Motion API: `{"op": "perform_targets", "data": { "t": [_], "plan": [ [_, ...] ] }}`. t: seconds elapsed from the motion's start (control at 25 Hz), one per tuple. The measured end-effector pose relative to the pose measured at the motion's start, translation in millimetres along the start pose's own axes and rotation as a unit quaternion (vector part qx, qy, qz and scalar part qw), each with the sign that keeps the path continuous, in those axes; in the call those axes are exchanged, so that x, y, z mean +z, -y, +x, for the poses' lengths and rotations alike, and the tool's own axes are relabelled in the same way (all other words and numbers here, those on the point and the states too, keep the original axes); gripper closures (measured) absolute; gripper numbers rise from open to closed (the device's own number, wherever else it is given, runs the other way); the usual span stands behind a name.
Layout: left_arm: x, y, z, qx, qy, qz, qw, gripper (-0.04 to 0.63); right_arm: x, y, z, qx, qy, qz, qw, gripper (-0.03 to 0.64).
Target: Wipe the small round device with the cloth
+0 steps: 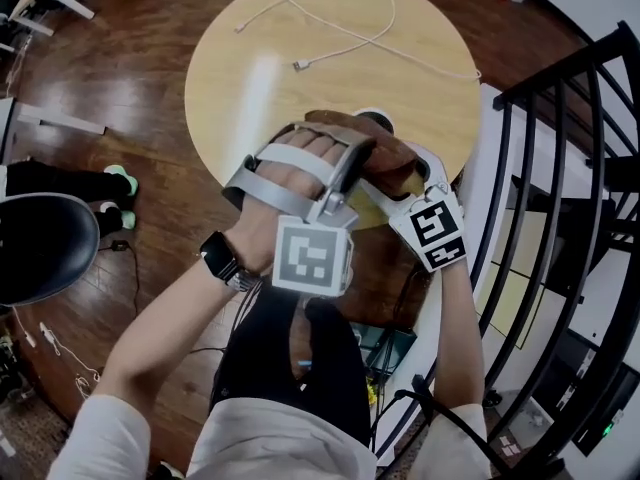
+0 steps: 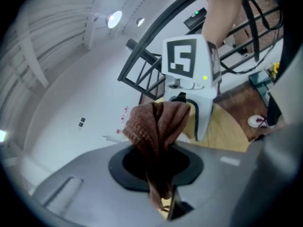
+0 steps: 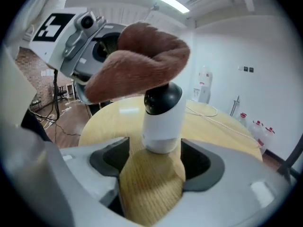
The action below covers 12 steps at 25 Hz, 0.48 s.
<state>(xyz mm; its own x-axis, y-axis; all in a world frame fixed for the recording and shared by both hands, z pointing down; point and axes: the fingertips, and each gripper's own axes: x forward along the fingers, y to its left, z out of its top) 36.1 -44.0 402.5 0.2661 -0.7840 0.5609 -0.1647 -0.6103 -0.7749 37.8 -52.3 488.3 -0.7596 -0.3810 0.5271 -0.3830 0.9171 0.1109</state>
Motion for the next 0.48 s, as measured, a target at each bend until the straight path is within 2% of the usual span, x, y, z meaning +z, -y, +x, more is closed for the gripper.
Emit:
{"op": "perform_targets", "data": {
  "t": [0.12,0.24,0.36,0.48],
  "plan": [
    [-7,21,-1,-0.026,-0.004,-0.010,0.9996,0.520,6,6,-4,0.002,0.023,0.027,0.999,0.285],
    [-18,40,6,-0.056,-0.005,-0.035,0.9978,0.520,11,11,-10,0.011,0.052,0.054,0.997,0.285],
    [-27,55,17,-0.075,-0.008,-0.034,0.9966,0.520,12,4,-11,0.030,0.050,0.036,0.998,0.285],
    [-30,71,32,-0.095,-0.008,-0.014,0.9954,0.520,10,-1,-12,0.046,0.047,0.016,0.998,0.285]
  ]
}}
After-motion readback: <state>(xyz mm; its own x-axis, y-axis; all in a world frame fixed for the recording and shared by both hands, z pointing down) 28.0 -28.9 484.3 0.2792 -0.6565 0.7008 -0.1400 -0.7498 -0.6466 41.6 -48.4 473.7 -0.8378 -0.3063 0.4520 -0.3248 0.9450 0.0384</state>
